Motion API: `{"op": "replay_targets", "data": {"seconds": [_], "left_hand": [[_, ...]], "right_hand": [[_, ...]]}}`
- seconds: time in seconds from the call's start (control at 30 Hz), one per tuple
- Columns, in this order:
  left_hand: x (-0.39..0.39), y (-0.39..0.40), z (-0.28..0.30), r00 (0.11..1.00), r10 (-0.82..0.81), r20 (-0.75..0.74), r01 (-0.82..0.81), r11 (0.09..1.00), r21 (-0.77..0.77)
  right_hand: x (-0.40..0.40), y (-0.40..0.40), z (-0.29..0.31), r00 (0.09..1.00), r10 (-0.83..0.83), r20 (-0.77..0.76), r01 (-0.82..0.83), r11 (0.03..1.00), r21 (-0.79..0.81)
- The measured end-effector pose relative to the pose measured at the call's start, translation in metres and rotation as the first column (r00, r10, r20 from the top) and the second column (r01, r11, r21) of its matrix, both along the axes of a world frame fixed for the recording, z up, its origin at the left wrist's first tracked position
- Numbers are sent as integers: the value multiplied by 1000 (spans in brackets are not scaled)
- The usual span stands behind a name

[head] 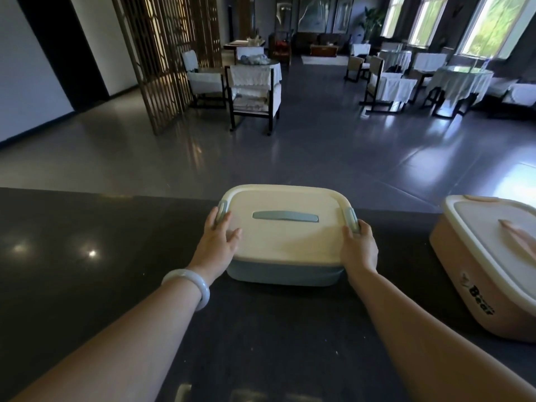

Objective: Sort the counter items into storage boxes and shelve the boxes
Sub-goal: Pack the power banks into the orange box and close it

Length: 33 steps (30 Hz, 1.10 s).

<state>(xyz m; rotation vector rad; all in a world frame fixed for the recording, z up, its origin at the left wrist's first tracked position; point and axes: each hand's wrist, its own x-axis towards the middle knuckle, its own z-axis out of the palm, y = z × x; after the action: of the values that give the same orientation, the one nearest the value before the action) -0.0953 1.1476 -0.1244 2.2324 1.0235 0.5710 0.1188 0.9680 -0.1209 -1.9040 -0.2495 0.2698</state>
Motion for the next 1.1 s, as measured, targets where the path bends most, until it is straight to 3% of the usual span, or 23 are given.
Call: {"op": "replay_targets", "data": {"seconds": [0.27, 0.4, 0.53, 0.63, 0.77, 0.97, 1.1], "left_hand": [[0, -3, 4, 1000, -7, 5, 7, 1000, -28], [-1, -4, 15, 989, -21, -145, 10, 997, -73], [4, -16, 26, 936, 41, -349, 51, 967, 250], [22, -48, 34, 946, -63, -317, 203, 879, 431], [59, -105, 46, 925, -236, -298, 359, 800, 481], [128, -190, 52, 849, -421, -318, 522, 764, 381], [182, -248, 55, 815, -442, -374, 565, 747, 350]], "right_hand": [[1, 0, 3, 1000, 18, -4, -18, 999, -39], [1, -8, 16, 994, 112, -13, -113, 989, -94], [5, -35, 25, 990, 133, 54, -120, 973, -196], [12, -67, 27, 988, 127, 85, -96, 950, -296], [30, -117, 35, 976, 155, 156, -76, 904, -420], [73, -194, 52, 953, 190, 236, -56, 875, -481], [117, -253, 55, 909, 251, 333, -23, 827, -561]]}}
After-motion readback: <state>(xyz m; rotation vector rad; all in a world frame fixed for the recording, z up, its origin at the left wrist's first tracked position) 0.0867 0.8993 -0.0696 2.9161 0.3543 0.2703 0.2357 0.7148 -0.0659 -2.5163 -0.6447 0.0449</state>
